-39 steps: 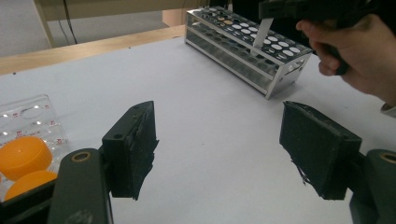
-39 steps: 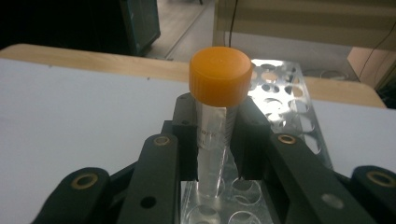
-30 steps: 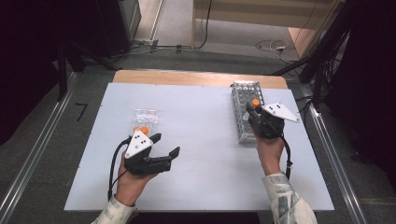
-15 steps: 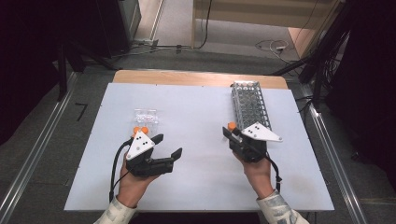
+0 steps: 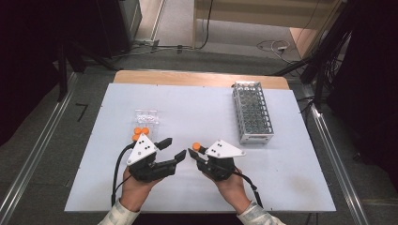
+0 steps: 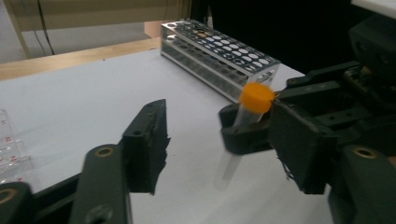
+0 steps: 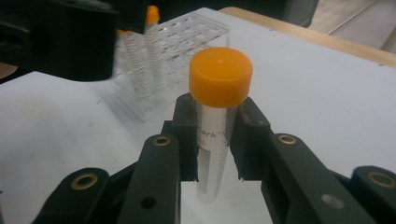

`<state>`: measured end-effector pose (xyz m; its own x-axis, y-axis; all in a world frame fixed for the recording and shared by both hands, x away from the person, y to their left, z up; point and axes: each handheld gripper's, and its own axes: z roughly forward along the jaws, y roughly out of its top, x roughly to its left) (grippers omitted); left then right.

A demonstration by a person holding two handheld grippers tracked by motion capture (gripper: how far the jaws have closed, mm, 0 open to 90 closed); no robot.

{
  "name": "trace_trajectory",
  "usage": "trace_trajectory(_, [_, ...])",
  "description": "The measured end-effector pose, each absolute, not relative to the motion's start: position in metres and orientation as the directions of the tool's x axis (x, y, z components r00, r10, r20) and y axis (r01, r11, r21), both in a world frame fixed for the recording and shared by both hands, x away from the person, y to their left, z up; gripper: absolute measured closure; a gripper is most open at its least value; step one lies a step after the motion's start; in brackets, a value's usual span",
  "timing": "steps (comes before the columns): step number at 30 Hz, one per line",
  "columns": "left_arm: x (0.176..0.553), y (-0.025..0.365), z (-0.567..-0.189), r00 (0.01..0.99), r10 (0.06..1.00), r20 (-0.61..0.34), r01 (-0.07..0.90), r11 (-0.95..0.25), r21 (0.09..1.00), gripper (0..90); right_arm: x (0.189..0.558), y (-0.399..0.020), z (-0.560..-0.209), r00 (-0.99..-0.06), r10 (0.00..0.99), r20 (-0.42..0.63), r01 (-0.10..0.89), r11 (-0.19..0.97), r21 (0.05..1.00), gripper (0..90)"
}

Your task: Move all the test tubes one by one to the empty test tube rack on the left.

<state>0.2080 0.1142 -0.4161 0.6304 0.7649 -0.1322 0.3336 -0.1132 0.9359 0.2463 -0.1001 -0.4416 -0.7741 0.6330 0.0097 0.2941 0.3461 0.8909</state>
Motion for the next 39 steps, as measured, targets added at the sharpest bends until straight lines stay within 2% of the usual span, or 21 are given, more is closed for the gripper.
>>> trace_trajectory(8, [0.206,0.108,-0.419,0.653,0.749,-0.108,0.322,-0.146,0.935,51.9,0.237,-0.078,-0.445,-0.809,0.588,0.008,0.278,0.37,0.886,71.3])
trace_trajectory(19, [0.205,0.104,-0.422,0.647,0.76,-0.063,0.303,-0.181,0.935,68.2,0.235,-0.073,-0.443,-0.819,0.574,0.011,0.269,0.367,0.891,71.3])
trace_trajectory(26, [0.204,0.105,-0.422,0.644,0.763,-0.056,0.302,-0.186,0.935,69.8,0.234,-0.073,-0.443,-0.822,0.57,0.016,0.272,0.367,0.889,70.3])
trace_trajectory(32, [0.203,0.116,-0.417,0.635,0.768,-0.076,0.315,-0.168,0.934,69.9,0.235,-0.077,-0.442,-0.828,0.56,0.02,0.283,0.387,0.877,41.8])
trace_trajectory(36, [0.2,0.126,-0.413,0.619,0.78,-0.093,0.323,-0.146,0.935,69.9,0.239,-0.087,-0.443,-0.817,0.576,0.015,0.295,0.395,0.87,30.7])
trace_trajectory(39, [0.197,0.133,-0.41,0.609,0.787,-0.101,0.325,-0.131,0.937,69.9,0.241,-0.097,-0.445,-0.807,0.59,0.005,0.301,0.404,0.864,28.5])
